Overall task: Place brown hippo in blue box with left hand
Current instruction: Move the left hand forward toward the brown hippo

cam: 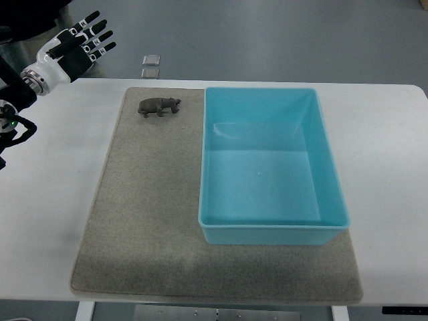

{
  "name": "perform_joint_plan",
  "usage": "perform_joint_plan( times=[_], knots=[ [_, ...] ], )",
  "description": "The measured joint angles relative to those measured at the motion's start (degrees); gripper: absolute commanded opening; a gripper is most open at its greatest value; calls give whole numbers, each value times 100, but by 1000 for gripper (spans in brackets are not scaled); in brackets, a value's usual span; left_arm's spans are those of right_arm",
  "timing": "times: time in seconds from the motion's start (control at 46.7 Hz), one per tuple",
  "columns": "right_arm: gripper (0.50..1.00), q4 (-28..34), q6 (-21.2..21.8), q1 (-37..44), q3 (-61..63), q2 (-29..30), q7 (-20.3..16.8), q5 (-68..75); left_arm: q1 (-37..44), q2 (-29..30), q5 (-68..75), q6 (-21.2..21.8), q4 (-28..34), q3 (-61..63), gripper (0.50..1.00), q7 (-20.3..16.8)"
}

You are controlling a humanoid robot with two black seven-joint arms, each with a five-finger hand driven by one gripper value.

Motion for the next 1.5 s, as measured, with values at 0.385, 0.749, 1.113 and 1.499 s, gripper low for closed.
perform_joint_plan(
  times=[0.385,0.749,1.113,1.499],
  knots=[
    [936,-2,0,0,0,0,0,0,-49,32,8,14,-15,56,996,43],
    [936,-1,0,0,0,0,0,0,-103,15,734,-41,-5,54,996,-6],
    [936,0,0,0,0,0,0,0,-343,45,3498,12,-5,57,996,-609],
    [936,-2,0,-1,0,0,0,0,-585,36,6544,687,-333,187,996,-843]
  ],
)
